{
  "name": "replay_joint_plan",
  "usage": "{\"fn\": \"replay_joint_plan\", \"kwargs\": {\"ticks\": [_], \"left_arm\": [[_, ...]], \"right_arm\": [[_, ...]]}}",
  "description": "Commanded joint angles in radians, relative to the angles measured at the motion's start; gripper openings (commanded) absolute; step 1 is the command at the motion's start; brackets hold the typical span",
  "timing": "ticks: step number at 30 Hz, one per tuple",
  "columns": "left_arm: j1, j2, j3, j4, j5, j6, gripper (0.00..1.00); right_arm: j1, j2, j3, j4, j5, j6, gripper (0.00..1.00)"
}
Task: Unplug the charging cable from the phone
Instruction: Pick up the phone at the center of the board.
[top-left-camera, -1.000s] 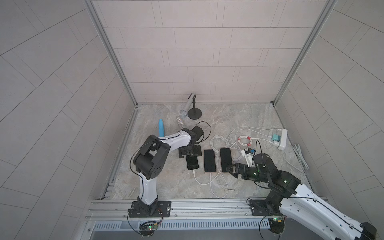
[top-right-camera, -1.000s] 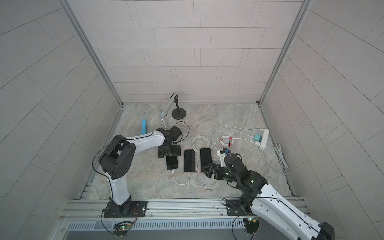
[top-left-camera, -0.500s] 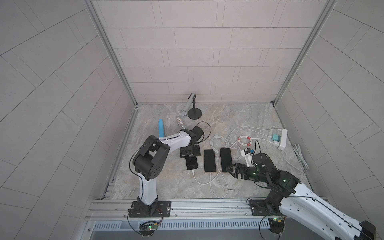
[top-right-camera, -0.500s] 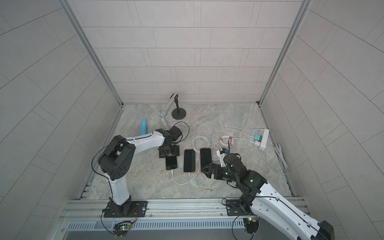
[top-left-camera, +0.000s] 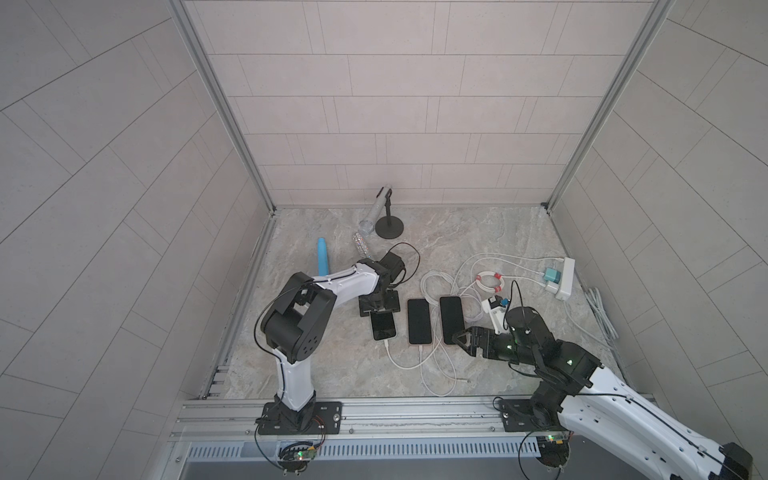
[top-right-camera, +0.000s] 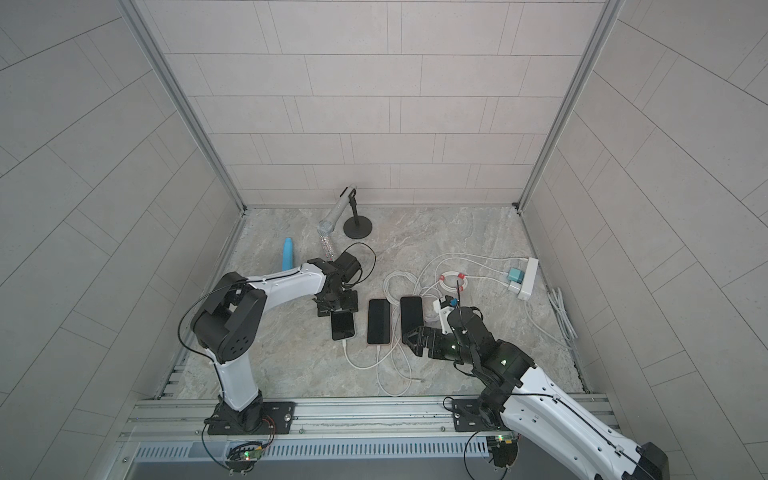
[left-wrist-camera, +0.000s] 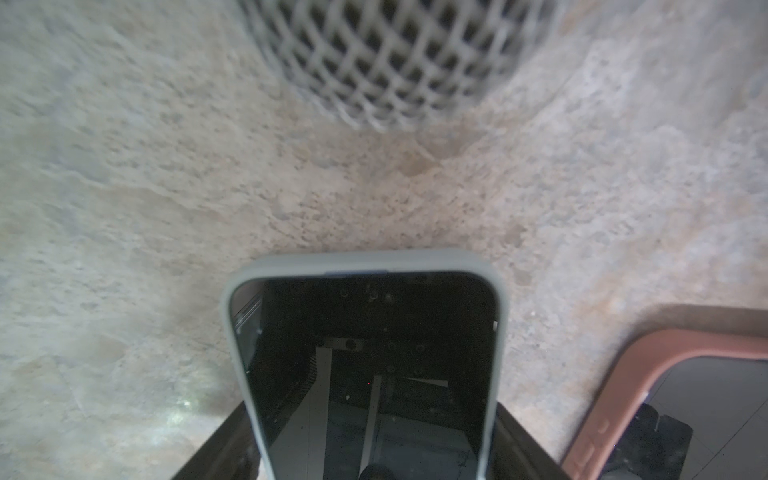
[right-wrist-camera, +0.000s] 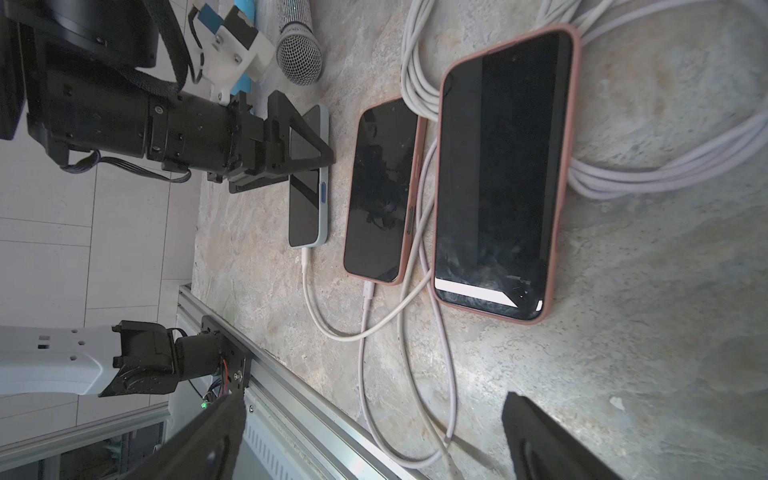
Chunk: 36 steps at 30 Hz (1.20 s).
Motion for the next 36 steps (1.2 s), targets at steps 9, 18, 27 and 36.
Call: {"fn": "replay_joint_plan", "kwargs": {"ticks": [9,18,27,36], "left_arm": [[-0.034,-0.104,0.026,-0.106,0.003,0.004,0.0],[-0.061,-0.159,0.085,-0.166,0.0,0.002,0.0],[-0.085,-0.197,0.137,-0.188,0.036,-0.002,0.0],[-0.111,-0.201,0.193,-0.214,0.057,-0.004,0.0]], "right_arm": [[-0.004,0.02,0.026,0.047,-0.02,0.008,1.0],[-0.004,0.06,0.051,0.086,-0.045,0.006,1.0],[0.004,0.169,0.07,0.202,-0.131,-0.012,0.98],[0.072,0.342,0.123,0.319,-0.189,-0.075,0.97]]}}
